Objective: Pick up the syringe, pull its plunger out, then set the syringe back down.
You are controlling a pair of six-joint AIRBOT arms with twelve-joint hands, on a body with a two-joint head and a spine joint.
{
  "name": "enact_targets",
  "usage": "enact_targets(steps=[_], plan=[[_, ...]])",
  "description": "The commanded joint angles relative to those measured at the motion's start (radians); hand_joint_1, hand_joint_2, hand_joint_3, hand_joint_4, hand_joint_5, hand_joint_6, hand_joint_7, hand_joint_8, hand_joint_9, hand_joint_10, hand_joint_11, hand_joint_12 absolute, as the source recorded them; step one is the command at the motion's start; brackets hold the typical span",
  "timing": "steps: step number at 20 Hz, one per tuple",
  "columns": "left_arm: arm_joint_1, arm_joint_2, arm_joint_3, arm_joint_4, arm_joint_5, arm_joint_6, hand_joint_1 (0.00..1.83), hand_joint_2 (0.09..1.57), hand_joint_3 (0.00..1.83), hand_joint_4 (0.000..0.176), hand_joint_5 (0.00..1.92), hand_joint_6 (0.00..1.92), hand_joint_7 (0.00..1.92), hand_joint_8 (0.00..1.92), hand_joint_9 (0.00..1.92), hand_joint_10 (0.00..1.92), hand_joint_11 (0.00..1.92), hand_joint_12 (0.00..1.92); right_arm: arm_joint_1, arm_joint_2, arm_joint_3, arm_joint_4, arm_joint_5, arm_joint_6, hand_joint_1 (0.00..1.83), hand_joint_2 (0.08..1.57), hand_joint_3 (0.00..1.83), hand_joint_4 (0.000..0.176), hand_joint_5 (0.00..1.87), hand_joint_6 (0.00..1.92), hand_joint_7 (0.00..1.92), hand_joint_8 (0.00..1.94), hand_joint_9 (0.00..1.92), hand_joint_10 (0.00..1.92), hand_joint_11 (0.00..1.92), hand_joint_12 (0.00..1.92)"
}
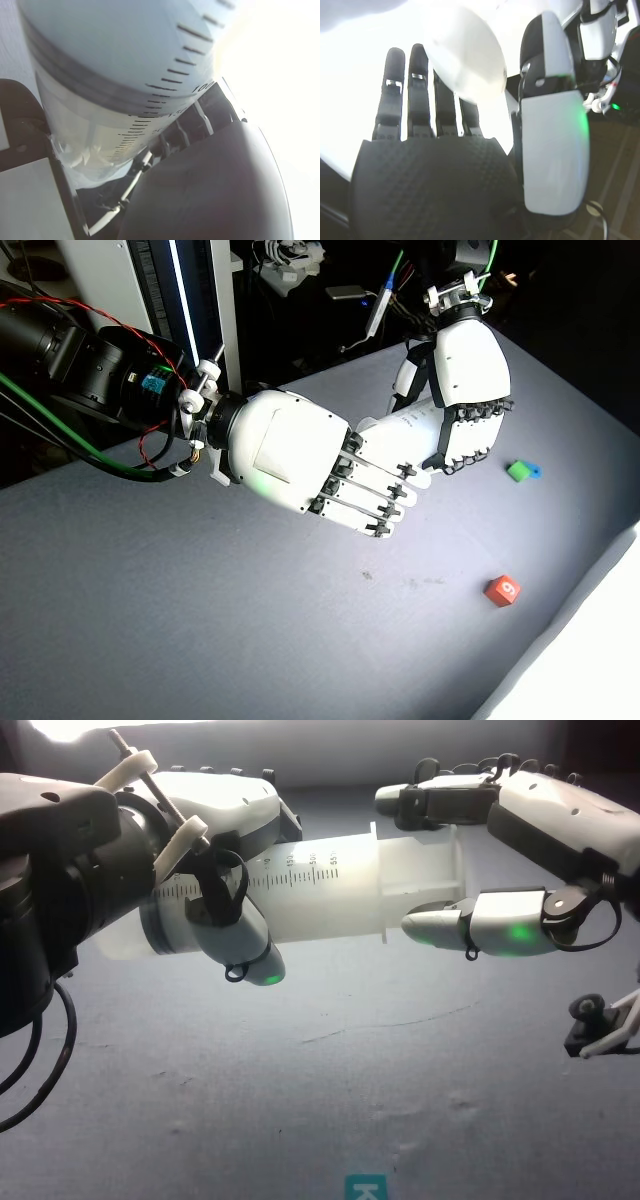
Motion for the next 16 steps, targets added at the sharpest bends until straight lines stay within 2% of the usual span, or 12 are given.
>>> enact_targets(steps=[1, 2, 3, 4, 5, 6, 7, 10, 12, 13, 16], plan=[[-0.019, 0.003, -0.001, 0.057, 0.002, -0.001, 1.37, 1.11, 0.00, 0.000, 0.96, 1.08, 1.01, 0.86, 0.86, 1.22, 0.69, 1.25, 0.009, 0.006, 0.000, -0.030, 0.113, 0.001, 1.01, 1.07, 0.01, 0.000, 0.53, 0.21, 0.38, 0.83, 0.21, 1.17, 0.00, 1.41], [-0.020, 0.003, -0.002, 0.057, 0.002, -0.001, 1.37, 1.12, 0.00, 0.000, 0.94, 1.10, 1.00, 0.89, 0.86, 1.22, 0.70, 1.22, 0.006, 0.011, 0.000, -0.030, 0.116, 0.000, 1.15, 1.22, 0.01, 0.000, 0.61, 1.15, 0.74, 1.34, 0.42, 1.32, 0.09, 1.67], [-0.020, 0.002, -0.005, 0.057, 0.000, -0.001, 1.37, 1.12, 0.00, 0.000, 0.93, 1.10, 0.99, 0.90, 0.86, 1.24, 0.70, 1.22, 0.004, 0.017, 0.000, -0.030, 0.120, -0.005, 1.16, 1.26, 0.00, 0.000, 0.60, 1.35, 0.78, 1.43, 0.47, 1.35, 0.12, 1.71], [-0.021, 0.002, -0.007, 0.057, -0.005, -0.001, 1.37, 1.12, 0.00, 0.000, 0.94, 1.10, 1.00, 0.89, 0.85, 1.23, 0.69, 1.23, 0.001, 0.021, 0.000, -0.030, 0.124, -0.006, 1.16, 1.25, 0.00, 0.000, 0.68, 1.31, 0.80, 1.44, 0.52, 1.40, 0.14, 1.75], [-0.021, 0.002, -0.008, 0.057, -0.006, -0.001, 1.37, 1.12, 0.00, 0.000, 0.94, 1.10, 1.00, 0.89, 0.85, 1.23, 0.69, 1.23, -0.001, 0.025, 0.000, -0.030, 0.127, -0.006, 1.16, 1.25, 0.00, 0.000, 0.68, 1.31, 0.80, 1.44, 0.52, 1.40, 0.14, 1.75], [-0.021, 0.002, -0.008, 0.057, -0.006, -0.001, 1.37, 1.11, 0.00, 0.000, 0.97, 1.07, 1.02, 0.84, 0.87, 1.20, 0.70, 1.22, -0.003, 0.032, -0.001, -0.030, 0.133, -0.007, 1.18, 1.23, 0.00, 0.000, 0.75, 1.24, 0.82, 1.42, 0.62, 1.49, 0.22, 1.84], [-0.021, 0.002, -0.007, 0.057, -0.006, -0.001, 1.37, 1.11, 0.00, 0.000, 0.97, 1.07, 1.02, 0.84, 0.87, 1.20, 0.70, 1.22, -0.004, 0.035, -0.002, -0.030, 0.134, -0.007, 1.18, 1.23, 0.00, 0.000, 0.75, 1.24, 0.82, 1.42, 0.62, 1.49, 0.22, 1.84], [-0.021, 0.002, -0.006, 0.057, -0.006, -0.001, 1.37, 1.12, 0.00, 0.000, 0.95, 1.10, 1.00, 0.89, 0.86, 1.22, 0.70, 1.22, -0.012, 0.050, -0.017, -0.030, 0.134, -0.010, 1.21, 1.18, 0.00, 0.000, 0.85, 1.06, 0.89, 1.33, 0.71, 1.43, 0.25, 1.91], [-0.021, 0.002, -0.006, 0.059, -0.006, -0.001, 1.37, 1.12, 0.00, 0.000, 0.95, 1.10, 1.00, 0.89, 0.85, 1.23, 0.69, 1.22, -0.017, 0.065, -0.029, -0.032, 0.134, -0.011, 1.22, 1.14, 0.00, 0.000, 0.92, 0.97, 0.96, 1.20, 0.79, 1.31, 0.32, 1.84], [-0.021, 0.002, -0.006, 0.059, -0.006, -0.001, 1.37, 1.11, 0.00, 0.000, 0.96, 1.09, 1.01, 0.85, 0.86, 1.22, 0.70, 1.23, -0.018, 0.072, -0.034, -0.032, 0.134, -0.011, 1.21, 1.15, 0.00, 0.000, 0.92, 1.00, 0.90, 1.27, 0.73, 1.32, 0.29, 1.82], [-0.021, 0.002, -0.007, 0.059, -0.007, -0.001, 1.37, 1.12, 0.00, 0.000, 0.95, 1.10, 1.00, 0.87, 0.86, 1.21, 0.69, 1.21, -0.022, 0.099, -0.055, -0.032, 0.134, -0.011, 1.21, 1.15, 0.00, 0.000, 0.91, 1.00, 0.91, 1.28, 0.72, 1.34, 0.33, 1.77]])
